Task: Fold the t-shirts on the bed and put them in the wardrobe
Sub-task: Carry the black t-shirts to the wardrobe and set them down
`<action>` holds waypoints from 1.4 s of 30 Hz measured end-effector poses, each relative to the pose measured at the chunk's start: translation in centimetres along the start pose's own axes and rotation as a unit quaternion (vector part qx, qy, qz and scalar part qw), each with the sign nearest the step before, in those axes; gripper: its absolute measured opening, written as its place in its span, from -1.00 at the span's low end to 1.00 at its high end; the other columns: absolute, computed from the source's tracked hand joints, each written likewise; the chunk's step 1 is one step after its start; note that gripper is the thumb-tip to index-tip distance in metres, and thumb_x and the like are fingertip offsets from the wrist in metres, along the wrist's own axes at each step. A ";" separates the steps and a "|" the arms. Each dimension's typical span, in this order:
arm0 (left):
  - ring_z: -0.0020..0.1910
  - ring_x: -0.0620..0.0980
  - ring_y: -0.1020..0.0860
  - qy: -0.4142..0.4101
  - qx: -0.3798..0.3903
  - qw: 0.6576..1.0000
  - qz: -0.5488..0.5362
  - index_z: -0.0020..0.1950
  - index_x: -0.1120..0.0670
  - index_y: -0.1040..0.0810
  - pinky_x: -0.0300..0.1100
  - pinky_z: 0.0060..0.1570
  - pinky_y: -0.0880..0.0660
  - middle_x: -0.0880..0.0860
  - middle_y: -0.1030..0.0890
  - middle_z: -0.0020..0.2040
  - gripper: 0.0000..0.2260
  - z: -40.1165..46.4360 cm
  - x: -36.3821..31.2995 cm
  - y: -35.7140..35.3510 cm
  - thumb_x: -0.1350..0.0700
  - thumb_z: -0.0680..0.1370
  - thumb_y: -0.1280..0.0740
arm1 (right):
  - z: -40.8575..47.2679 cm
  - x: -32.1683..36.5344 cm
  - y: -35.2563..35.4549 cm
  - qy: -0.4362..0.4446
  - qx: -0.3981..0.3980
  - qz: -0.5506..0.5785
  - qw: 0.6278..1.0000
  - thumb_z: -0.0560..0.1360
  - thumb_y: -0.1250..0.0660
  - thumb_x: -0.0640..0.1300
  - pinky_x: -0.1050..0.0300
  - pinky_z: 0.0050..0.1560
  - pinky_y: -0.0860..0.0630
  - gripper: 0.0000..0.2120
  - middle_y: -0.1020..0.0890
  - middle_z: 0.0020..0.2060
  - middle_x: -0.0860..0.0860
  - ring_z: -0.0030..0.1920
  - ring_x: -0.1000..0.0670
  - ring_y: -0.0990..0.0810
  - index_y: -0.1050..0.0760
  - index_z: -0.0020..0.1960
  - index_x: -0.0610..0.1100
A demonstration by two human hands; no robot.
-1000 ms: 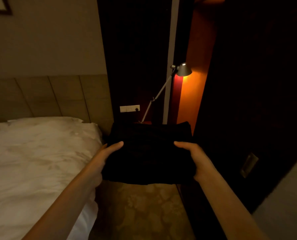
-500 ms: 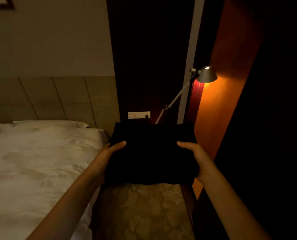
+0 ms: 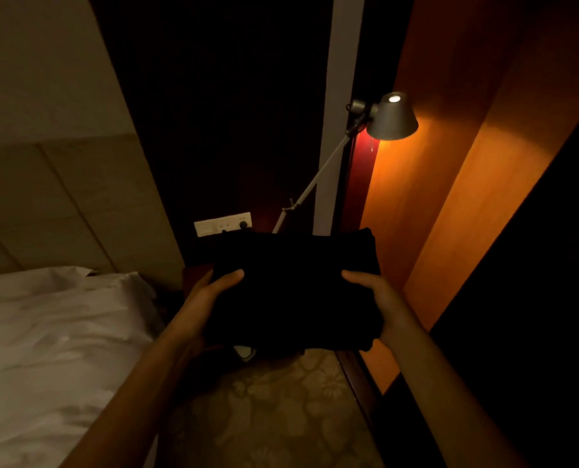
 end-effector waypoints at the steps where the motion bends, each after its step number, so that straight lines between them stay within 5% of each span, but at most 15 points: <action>1: 0.03 0.08 -0.68 -0.004 0.005 1.000 0.004 0.25 0.03 -0.55 -0.06 -0.04 -0.55 0.09 -0.69 0.10 -0.63 1.6 -0.2 -0.6 0.03 0.45 -0.40 | 1.3 0.1 0.8 -0.005 -0.007 0.004 1.000 0.27 -0.57 -0.05 0.15 -0.40 -0.33 -0.68 -0.45 -0.31 -0.07 -0.38 -0.07 -0.38 -0.56 -0.13 -0.20; 7: -0.17 -0.07 -0.70 0.009 0.030 0.998 0.053 0.12 -0.04 -0.53 -0.20 -0.26 -0.59 -0.05 -0.72 -0.12 -0.80 12.3 1.5 -4.7 0.06 0.50 -0.34 | 8.7 2.0 7.3 0.019 -0.059 0.019 0.998 0.32 -0.46 -0.09 0.21 -0.47 -0.41 -0.79 -0.55 -0.38 -0.05 -0.47 -0.02 -0.49 -0.58 -0.14 -0.21; 15: 0.09 0.04 -0.65 0.057 0.026 0.992 0.106 0.32 -0.02 -0.50 -0.07 0.04 -0.57 0.06 -0.64 0.17 -0.61 27.4 8.8 -9.2 0.00 0.51 -0.41 | 19.7 1.7 18.2 0.004 -0.091 0.063 0.994 0.56 -0.26 -0.20 0.20 -0.56 -0.32 -0.98 -0.40 -0.51 -0.02 -0.61 0.04 -0.36 -0.43 -0.04 -0.14; 17: 0.12 0.06 -0.63 0.066 0.037 0.991 0.114 0.29 -0.04 -0.50 -0.02 0.11 -0.56 0.07 -0.63 0.19 -0.62 30.9 11.1 -10.2 -0.02 0.49 -0.44 | 21.6 1.5 21.3 0.019 -0.135 0.054 0.989 0.55 -0.30 -0.24 0.17 -0.45 -0.44 -0.97 -0.54 -0.46 0.00 -0.50 0.02 -0.53 -0.47 -0.02 -0.18; 20: 0.13 0.04 -0.62 0.074 0.050 0.988 0.129 0.25 -0.05 -0.49 -0.07 0.09 -0.57 0.04 -0.62 0.17 -0.60 35.3 14.6 -11.9 -0.03 0.45 -0.47 | 23.6 0.4 26.5 0.043 -0.249 0.046 0.966 0.44 -0.45 -0.29 0.04 -0.21 -0.61 -0.74 -0.71 -0.11 -0.09 -0.13 -0.12 -0.71 -0.57 0.12 -0.21; 25: 0.07 -0.04 -0.63 0.083 0.076 0.976 0.185 0.22 0.03 -0.52 -0.16 0.03 -0.56 0.01 -0.65 0.11 -0.48 43.1 22.6 -14.3 -0.02 0.30 -0.55 | 27.7 -5.4 34.0 0.011 -0.344 0.059 0.937 0.40 -0.49 -0.25 0.10 -0.15 -0.59 -0.73 -0.70 -0.02 -0.07 -0.04 -0.10 -0.69 -0.57 0.08 -0.08; 30: 0.16 0.12 -0.60 0.126 0.088 0.966 0.207 0.20 0.13 -0.55 0.03 0.19 -0.53 0.12 -0.64 0.15 -0.67 50.8 35.1 -13.9 0.12 0.47 -0.47 | 32.9 -13.6 41.5 -0.020 -0.401 0.064 0.914 0.39 -0.52 -0.20 0.07 -0.13 -0.59 -0.70 -0.69 -0.03 -0.05 -0.06 -0.09 -0.68 -0.57 0.09 -0.07; 35: 0.11 0.08 -0.63 0.170 0.091 0.957 0.217 0.29 0.16 -0.52 0.04 0.19 -0.54 0.13 -0.63 0.19 -0.57 56.6 47.6 -13.2 0.08 0.47 -0.47 | 37.9 -23.4 48.5 -0.041 -0.456 0.078 0.886 0.38 -0.53 -0.20 0.05 -0.12 -0.60 -0.78 -0.70 -0.08 -0.01 -0.09 -0.07 -0.69 -0.60 -0.04 -0.01; 42: 0.06 0.10 -0.65 0.201 0.082 0.953 0.210 0.17 0.06 -0.58 0.10 0.18 -0.56 0.11 -0.66 0.11 -0.68 63.1 64.1 -12.5 0.07 0.45 -0.51 | 44.4 -36.4 58.0 -0.053 -0.488 0.071 0.868 0.39 -0.54 -0.17 -0.05 0.05 -0.62 -0.61 -0.68 0.02 -0.03 0.00 -0.07 -0.67 -0.57 0.20 -0.09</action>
Point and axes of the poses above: each hand's wrist, its own z-axis towards the middle knuckle, its own y-axis out of the back of the hand, x = y × z, the point moved 10 cm from there along z, towards the middle knuckle
